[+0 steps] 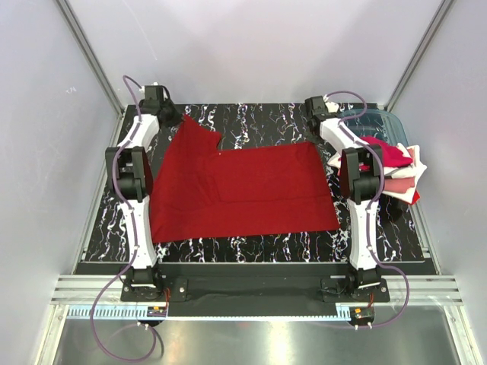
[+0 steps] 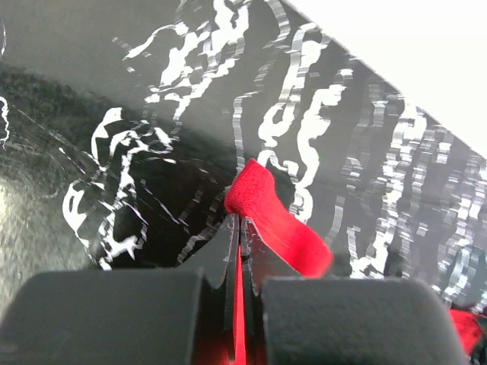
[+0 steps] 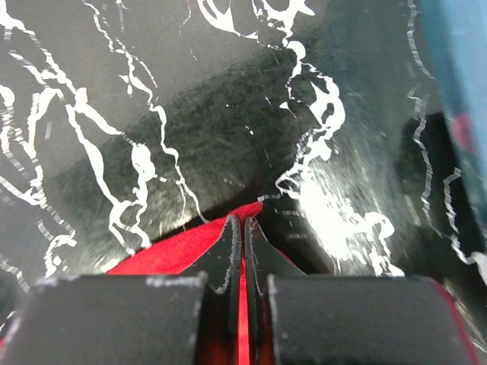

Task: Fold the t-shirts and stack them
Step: Fold the tshirt

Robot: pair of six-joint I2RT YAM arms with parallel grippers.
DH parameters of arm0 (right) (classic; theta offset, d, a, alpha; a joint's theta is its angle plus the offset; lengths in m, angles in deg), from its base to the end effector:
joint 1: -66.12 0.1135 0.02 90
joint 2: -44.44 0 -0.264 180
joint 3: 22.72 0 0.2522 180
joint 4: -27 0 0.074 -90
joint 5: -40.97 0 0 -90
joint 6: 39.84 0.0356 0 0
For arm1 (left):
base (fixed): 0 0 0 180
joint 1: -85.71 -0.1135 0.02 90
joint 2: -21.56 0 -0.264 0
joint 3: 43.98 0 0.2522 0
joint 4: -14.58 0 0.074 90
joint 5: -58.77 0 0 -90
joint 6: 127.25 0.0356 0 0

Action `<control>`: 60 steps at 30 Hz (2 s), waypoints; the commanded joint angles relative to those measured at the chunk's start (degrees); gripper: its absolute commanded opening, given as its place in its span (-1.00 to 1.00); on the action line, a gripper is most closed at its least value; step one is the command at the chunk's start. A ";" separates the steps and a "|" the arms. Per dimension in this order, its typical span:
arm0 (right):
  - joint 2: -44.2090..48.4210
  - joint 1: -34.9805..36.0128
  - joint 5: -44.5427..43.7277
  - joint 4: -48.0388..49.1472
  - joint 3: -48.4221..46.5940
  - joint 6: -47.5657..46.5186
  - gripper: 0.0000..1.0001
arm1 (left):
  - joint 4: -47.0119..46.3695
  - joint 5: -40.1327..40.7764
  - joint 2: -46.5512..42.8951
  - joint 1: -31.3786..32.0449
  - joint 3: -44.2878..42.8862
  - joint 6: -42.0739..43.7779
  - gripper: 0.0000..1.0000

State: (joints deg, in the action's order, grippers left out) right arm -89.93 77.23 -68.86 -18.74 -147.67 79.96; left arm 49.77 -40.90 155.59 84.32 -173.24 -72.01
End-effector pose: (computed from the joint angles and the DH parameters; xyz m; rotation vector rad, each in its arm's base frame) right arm 0.5075 0.0874 0.1727 0.5312 2.3994 -0.1328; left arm 0.5384 0.0071 0.2123 -0.6283 2.2183 -0.4954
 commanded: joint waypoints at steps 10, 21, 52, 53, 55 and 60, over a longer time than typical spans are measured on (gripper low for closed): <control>15.09 -0.04 -0.20 -0.45 9.23 -0.36 -1.00 | -4.38 -4.92 -16.69 0.60 12.49 2.42 -1.00; 26.25 0.05 1.29 2.01 22.51 -0.10 -1.00 | -7.37 -4.66 -34.71 1.04 31.82 1.63 -1.00; 43.57 0.05 3.84 5.27 41.67 2.63 -1.00 | 12.58 12.66 -60.73 4.73 47.47 11.39 -1.00; 43.92 0.05 3.67 5.36 41.85 2.63 -1.00 | 12.15 12.66 -61.61 4.73 48.35 11.47 -1.00; 44.98 0.05 2.87 5.27 42.29 2.72 -1.00 | 12.23 12.84 -62.40 4.73 48.88 11.39 -1.00; 45.16 0.05 2.34 5.01 42.29 2.80 -1.00 | 13.20 12.05 -64.25 4.73 50.46 11.47 -1.00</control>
State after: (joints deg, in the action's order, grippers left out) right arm -47.13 77.23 -64.58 -14.44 -105.27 82.13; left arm 63.54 -29.47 94.29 89.32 -123.43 -61.43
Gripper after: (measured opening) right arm 0.014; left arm 0.012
